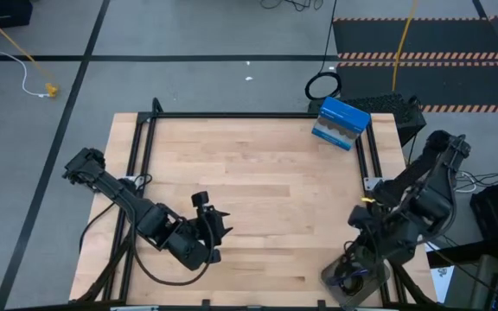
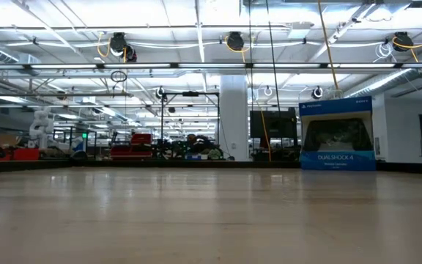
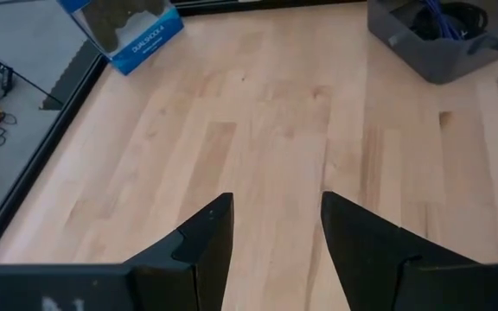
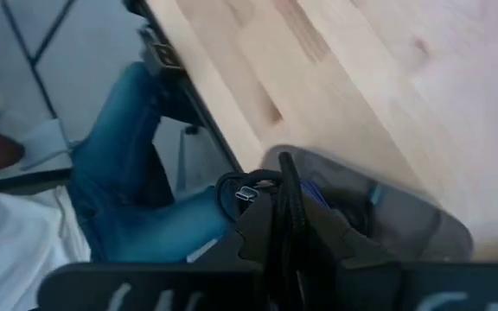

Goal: Pick and place USB-C Cables
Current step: Put the black charger cable into the black bin

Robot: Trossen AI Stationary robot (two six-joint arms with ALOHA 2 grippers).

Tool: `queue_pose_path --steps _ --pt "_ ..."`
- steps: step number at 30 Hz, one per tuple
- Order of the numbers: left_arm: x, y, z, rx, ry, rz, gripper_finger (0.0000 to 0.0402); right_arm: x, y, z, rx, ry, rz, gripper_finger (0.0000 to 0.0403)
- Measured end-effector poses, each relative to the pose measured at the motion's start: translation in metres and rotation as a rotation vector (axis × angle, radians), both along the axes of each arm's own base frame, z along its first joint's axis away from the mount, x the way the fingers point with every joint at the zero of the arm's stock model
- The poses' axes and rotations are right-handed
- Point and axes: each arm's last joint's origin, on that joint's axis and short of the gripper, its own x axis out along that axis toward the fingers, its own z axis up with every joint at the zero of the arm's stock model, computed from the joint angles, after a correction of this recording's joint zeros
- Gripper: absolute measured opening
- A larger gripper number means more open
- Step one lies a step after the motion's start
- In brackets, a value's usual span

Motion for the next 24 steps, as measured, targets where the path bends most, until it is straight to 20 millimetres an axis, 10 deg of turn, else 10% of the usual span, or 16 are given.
queue_pose_path --steps 24 --pt "0.000 0.000 0.000 0.003 0.001 -0.001 0.0179 -0.009 0.029 -0.020 -0.014 0.201 -0.074 0.0026"
